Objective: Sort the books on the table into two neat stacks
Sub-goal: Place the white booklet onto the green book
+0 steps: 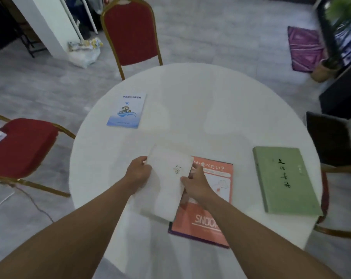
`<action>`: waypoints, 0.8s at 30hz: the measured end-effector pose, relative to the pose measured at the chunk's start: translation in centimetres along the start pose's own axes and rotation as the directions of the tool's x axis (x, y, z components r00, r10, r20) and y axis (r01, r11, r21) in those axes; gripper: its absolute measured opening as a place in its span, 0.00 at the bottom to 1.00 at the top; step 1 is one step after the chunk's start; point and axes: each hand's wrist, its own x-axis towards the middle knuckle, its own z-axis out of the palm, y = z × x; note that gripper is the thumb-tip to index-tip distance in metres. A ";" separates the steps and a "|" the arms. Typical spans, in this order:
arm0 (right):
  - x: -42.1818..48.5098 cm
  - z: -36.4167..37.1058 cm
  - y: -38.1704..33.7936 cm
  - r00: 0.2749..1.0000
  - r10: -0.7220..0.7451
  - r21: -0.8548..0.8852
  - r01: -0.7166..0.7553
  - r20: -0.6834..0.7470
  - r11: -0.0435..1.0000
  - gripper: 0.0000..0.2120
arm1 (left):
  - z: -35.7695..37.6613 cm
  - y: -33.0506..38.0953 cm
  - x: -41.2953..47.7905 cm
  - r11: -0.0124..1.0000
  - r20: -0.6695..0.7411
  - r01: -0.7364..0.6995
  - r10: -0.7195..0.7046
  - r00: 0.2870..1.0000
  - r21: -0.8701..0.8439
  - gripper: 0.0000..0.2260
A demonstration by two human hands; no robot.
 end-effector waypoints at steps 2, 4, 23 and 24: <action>-0.1 -2.4 0.4 0.998 0.009 0.055 -0.005 -0.070 0.998 0.28 | 2.4 1.3 -0.2 0.999 0.023 -0.015 0.014 1.000 0.043 0.18; -0.5 -5.0 1.0 0.990 0.001 0.085 0.012 -0.143 0.996 0.28 | 5.0 2.6 -0.5 0.993 0.044 -0.061 0.057 0.997 0.102 0.18; -2.1 -30.9 5.5 0.715 -0.121 -0.282 -0.111 -0.688 0.953 0.16 | 30.8 12.0 -5.3 0.887 0.483 -0.400 0.252 0.839 0.232 0.16; -1.8 -31.5 5.7 0.720 -0.116 -0.316 -0.149 -0.684 0.937 0.18 | 31.5 12.1 -5.3 0.883 0.489 -0.397 0.239 0.839 0.250 0.18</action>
